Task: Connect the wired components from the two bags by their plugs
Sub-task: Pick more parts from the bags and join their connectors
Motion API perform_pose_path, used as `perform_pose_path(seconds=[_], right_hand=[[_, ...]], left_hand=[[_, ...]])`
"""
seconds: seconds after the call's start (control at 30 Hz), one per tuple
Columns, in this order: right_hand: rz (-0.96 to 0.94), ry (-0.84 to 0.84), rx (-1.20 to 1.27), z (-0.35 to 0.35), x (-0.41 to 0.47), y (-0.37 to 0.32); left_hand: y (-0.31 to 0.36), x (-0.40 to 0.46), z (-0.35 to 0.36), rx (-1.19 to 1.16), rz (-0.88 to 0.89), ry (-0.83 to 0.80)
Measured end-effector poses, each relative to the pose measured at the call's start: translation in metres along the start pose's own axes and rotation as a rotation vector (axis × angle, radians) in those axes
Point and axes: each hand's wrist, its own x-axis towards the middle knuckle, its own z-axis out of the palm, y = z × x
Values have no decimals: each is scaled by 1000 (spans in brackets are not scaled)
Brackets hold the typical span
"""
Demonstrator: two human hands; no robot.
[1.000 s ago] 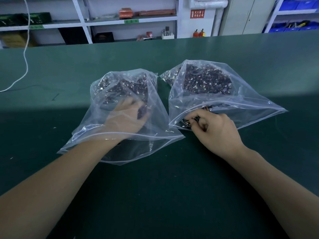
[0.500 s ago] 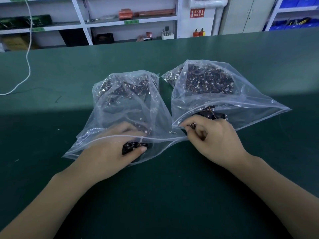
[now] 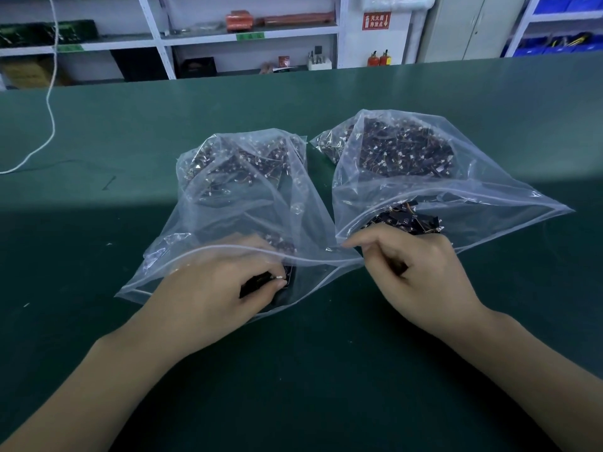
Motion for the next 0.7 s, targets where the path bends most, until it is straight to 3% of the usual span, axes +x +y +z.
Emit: perform_pose_path(seconds=[0.33,0.7], right_hand=[[-8,3,30,2,0,1],[-51,-72,54,3,-3,-8]], left_hand=[[13,2,3,-59,128,332],[21,4,5,-107,90,395]])
